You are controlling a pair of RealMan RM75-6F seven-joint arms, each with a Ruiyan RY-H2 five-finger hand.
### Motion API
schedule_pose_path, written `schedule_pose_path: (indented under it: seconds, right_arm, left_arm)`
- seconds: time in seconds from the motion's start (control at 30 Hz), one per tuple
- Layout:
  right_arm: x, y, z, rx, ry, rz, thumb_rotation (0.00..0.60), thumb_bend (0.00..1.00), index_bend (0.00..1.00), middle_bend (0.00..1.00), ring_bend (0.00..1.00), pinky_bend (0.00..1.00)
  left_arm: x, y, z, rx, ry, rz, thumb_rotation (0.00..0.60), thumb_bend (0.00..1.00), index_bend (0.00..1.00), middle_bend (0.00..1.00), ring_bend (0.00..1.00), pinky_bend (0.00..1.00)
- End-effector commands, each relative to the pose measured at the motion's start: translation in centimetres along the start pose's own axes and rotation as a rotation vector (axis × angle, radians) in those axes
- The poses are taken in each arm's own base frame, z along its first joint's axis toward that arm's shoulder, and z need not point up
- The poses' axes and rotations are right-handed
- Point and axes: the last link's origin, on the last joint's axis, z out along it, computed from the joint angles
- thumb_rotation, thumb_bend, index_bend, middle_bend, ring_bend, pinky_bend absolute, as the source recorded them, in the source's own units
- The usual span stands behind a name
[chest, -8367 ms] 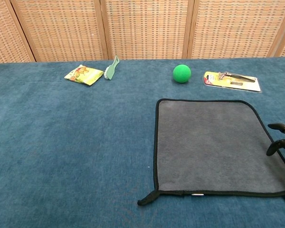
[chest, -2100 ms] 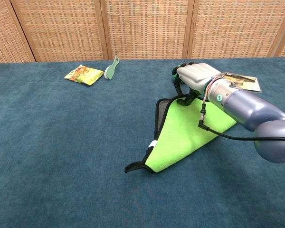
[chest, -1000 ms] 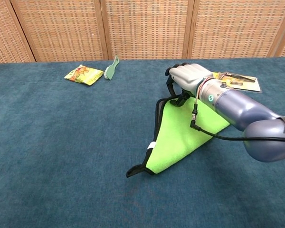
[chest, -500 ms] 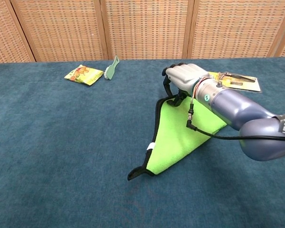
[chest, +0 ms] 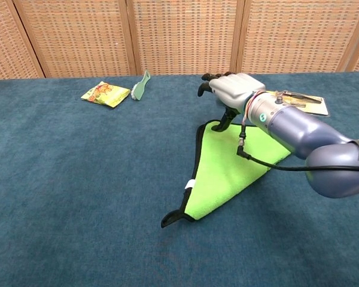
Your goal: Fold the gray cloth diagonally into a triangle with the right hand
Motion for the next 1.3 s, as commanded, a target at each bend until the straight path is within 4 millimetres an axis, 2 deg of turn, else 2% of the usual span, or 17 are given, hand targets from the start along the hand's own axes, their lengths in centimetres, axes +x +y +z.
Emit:
schedule_pose_path:
  seconds: [0.03, 0.23, 0.33, 0.43, 0.5, 0.57, 0.9, 0.97, 1.0, 1.3]
  right_arm:
    - [0.9, 0.4, -0.1, -0.001, 0.026, -0.010, 0.600, 0.29, 0.17, 0.00, 0.00, 0.00]
    - [1.9, 1.7, -1.0, -0.015, 0.051, -0.013, 0.600, 0.29, 0.17, 0.00, 0.00, 0.00]
    - [2.3, 3.1, -2.8, -0.020, 0.063, -0.024, 0.600, 0.28, 0.17, 0.00, 0.00, 0.00]
    - [2.5, 4.4, -4.7, -0.028, 0.050, -0.024, 0.600, 0.21, 0.17, 0.00, 0.00, 0.00]
    - [2.6, 6.5, -7.4, -0.049, 0.020, -0.041, 0.600, 0.14, 0.17, 0.00, 0.00, 0.00]
    - [3.2, 7.6, -9.7, -0.059, 0.004, -0.042, 0.600, 0.11, 0.16, 0.00, 0.00, 0.00]
    - [4.6, 12.1, -19.3, -0.149, 0.050, -0.010, 0.600, 0.09, 0.13, 0.00, 0.00, 0.00]
    - [4.5, 14.0, -23.1, -0.207, 0.062, -0.003, 0.600, 0.09, 0.13, 0.00, 0.00, 0.00]
    - [4.4, 14.4, -24.2, -0.214, 0.064, -0.003, 0.600, 0.10, 0.13, 0.00, 0.00, 0.00]
    - [3.3, 17.5, -30.8, -0.298, 0.042, 0.006, 0.600, 0.07, 0.06, 0.00, 0.00, 0.00]
  left_arm:
    - [0.0, 0.0, 0.0, -0.001, -0.001, 0.001, 0.600, 0.11, 0.00, 0.00, 0.00, 0.00]
    - [0.0, 0.1, -0.1, -0.005, -0.002, -0.001, 0.600, 0.11, 0.00, 0.00, 0.00, 0.00]
    - [-0.1, 0.1, -0.1, -0.008, -0.010, 0.001, 0.600, 0.11, 0.00, 0.00, 0.00, 0.00]
    - [-0.3, 0.1, 0.0, -0.009, -0.018, 0.003, 0.600, 0.11, 0.00, 0.00, 0.00, 0.00]
    - [-0.5, 0.3, 0.0, -0.015, -0.027, 0.006, 0.600, 0.11, 0.00, 0.00, 0.00, 0.00]
    - [-0.6, 0.4, -0.1, -0.020, -0.030, 0.008, 0.600, 0.11, 0.00, 0.00, 0.00, 0.00]
    - [-0.4, 1.2, -0.8, -0.057, -0.007, 0.016, 0.600, 0.11, 0.00, 0.00, 0.00, 0.00]
    - [-0.4, 1.4, -1.1, -0.068, 0.002, 0.019, 0.600, 0.11, 0.00, 0.00, 0.00, 0.00]
    - [-0.4, 1.5, -1.2, -0.071, 0.005, 0.020, 0.600, 0.11, 0.00, 0.00, 0.00, 0.00]
    - [-0.6, 1.6, -1.5, -0.078, 0.019, 0.013, 0.600, 0.11, 0.00, 0.00, 0.00, 0.00]
